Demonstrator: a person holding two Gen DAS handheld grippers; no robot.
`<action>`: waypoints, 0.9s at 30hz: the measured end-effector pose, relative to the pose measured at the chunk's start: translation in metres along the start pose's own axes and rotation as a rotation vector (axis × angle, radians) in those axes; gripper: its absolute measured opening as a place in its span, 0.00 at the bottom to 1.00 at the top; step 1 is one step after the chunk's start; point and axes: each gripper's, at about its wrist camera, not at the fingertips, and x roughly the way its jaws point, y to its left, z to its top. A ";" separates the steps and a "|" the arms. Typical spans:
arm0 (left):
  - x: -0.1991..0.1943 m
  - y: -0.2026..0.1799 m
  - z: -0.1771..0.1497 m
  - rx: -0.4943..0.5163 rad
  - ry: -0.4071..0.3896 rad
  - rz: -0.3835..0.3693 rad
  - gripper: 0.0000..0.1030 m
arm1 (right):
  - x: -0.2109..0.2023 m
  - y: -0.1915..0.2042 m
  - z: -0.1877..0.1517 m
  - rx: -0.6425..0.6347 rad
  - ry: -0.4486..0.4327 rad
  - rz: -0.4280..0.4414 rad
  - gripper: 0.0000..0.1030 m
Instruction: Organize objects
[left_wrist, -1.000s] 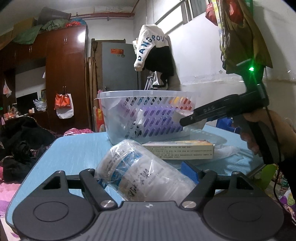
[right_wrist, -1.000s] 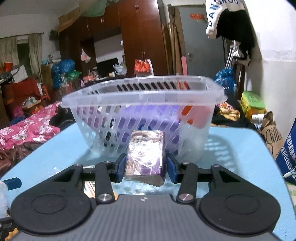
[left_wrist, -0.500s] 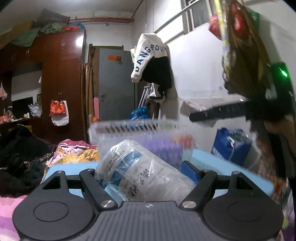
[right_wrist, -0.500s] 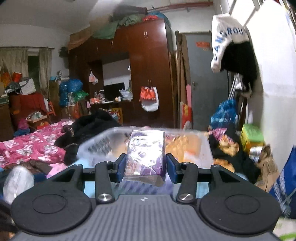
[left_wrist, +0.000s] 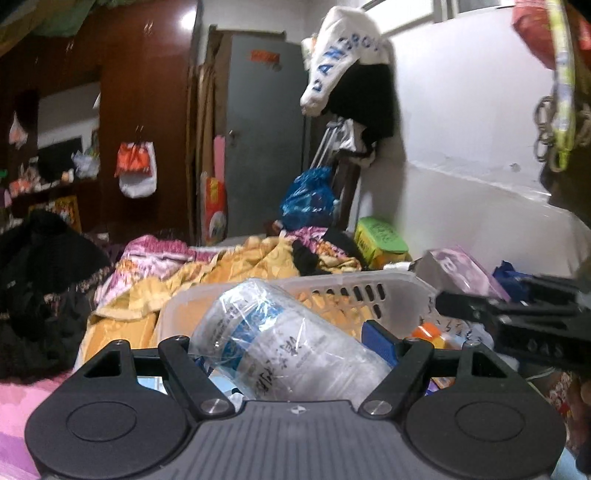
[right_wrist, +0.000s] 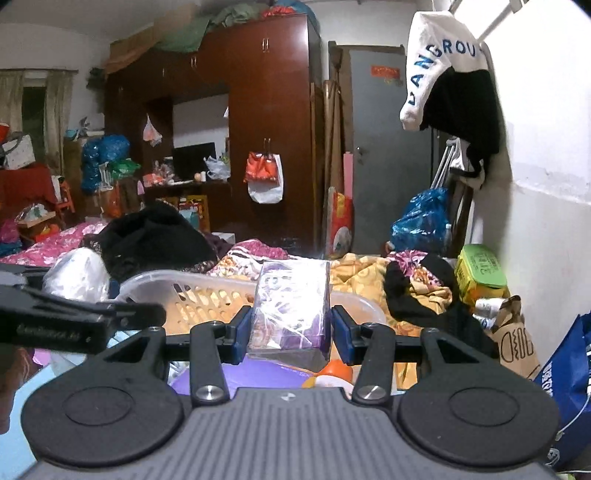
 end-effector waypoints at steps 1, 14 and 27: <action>0.004 0.000 0.000 -0.005 0.005 0.006 0.79 | -0.001 0.000 -0.002 -0.001 -0.001 0.002 0.48; -0.017 0.017 -0.003 -0.050 -0.064 0.002 0.98 | -0.041 -0.011 -0.016 0.089 -0.095 -0.011 1.00; -0.116 0.025 -0.141 0.042 -0.099 -0.237 0.98 | -0.108 0.008 -0.127 0.156 -0.066 0.182 1.00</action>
